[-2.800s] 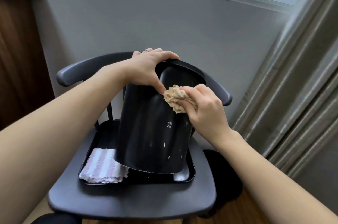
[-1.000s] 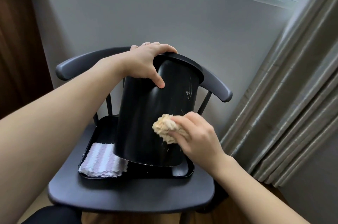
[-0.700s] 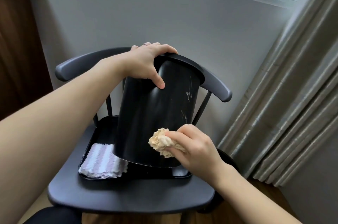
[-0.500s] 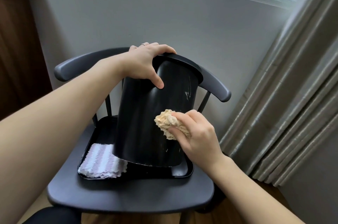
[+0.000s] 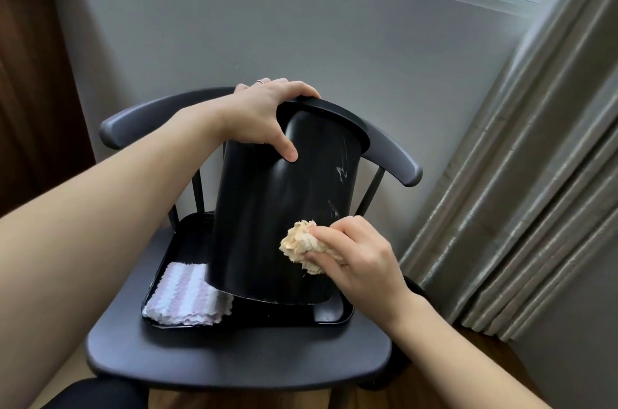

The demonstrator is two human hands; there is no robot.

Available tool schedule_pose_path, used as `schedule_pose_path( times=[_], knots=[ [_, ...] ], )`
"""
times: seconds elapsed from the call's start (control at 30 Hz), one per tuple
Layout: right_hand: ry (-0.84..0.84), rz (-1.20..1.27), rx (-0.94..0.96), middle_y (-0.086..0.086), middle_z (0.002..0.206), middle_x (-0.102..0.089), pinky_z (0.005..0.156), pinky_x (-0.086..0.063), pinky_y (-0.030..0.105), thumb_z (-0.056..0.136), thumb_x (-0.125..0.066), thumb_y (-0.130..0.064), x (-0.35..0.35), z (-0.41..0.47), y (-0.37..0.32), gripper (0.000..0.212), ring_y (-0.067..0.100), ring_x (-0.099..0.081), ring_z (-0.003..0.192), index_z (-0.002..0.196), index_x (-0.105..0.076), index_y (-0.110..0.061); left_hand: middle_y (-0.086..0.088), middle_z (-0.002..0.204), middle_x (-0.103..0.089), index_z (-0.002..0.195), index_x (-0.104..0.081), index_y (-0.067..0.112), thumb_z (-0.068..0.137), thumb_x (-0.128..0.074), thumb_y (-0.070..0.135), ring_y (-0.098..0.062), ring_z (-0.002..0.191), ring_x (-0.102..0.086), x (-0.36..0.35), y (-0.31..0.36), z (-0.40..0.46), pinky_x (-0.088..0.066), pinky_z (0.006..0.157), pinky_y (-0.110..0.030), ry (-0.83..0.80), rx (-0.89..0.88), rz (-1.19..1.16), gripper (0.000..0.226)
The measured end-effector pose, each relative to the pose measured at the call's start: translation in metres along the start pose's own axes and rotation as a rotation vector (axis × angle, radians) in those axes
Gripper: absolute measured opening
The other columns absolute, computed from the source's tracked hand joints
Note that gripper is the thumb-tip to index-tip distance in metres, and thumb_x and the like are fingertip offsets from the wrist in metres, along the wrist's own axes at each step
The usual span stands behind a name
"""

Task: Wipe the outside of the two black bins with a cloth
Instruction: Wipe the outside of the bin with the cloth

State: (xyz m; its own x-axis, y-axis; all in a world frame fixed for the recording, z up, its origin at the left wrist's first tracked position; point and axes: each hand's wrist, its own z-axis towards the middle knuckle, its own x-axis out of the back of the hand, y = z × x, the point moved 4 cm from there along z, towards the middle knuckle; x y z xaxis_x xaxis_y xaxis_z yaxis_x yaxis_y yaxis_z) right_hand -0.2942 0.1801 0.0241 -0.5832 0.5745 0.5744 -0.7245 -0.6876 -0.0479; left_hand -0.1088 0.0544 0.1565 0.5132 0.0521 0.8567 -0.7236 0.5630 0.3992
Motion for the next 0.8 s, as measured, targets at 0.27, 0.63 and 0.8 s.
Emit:
schedule_pose_path(
  times=[0.27,0.63,0.8],
  knots=[
    [-0.143,0.047,0.141,0.005,0.083,-0.062,0.060,-0.053,0.032,0.092,-0.072,-0.028,-0.009,-0.031,-0.013,0.021,0.022,-0.058,0.071,0.101,-0.075,-0.009,0.026,0.117,-0.045,0.140,-0.044,0.050,0.065,-0.094,0.028,-0.004,0.115,-0.025,0.000,-0.002,0.001,-0.020,0.101,-0.029,-0.017,0.018,-0.027,0.092],
    [-0.035,0.121,-0.056,0.003,0.087,-0.063,0.069,-0.053,0.034,0.091,-0.071,-0.034,-0.008,-0.033,-0.003,0.028,0.023,-0.060,0.075,0.098,-0.070,-0.008,0.007,0.123,-0.044,0.146,-0.033,0.042,0.071,-0.069,0.034,-0.025,0.135,-0.035,-0.012,0.016,0.013,-0.027,0.102,-0.045,0.108,-0.009,0.234,0.084],
    [-0.018,0.189,-0.108,0.001,0.086,-0.062,0.071,-0.051,0.031,0.086,-0.074,-0.034,-0.005,-0.031,-0.003,0.029,0.021,-0.058,0.076,0.094,-0.064,-0.009,0.005,0.114,-0.038,0.148,-0.036,0.047,0.066,-0.081,0.059,-0.028,0.135,-0.033,-0.016,0.015,0.014,-0.024,0.107,-0.048,0.104,0.063,0.313,0.094]
  ],
)
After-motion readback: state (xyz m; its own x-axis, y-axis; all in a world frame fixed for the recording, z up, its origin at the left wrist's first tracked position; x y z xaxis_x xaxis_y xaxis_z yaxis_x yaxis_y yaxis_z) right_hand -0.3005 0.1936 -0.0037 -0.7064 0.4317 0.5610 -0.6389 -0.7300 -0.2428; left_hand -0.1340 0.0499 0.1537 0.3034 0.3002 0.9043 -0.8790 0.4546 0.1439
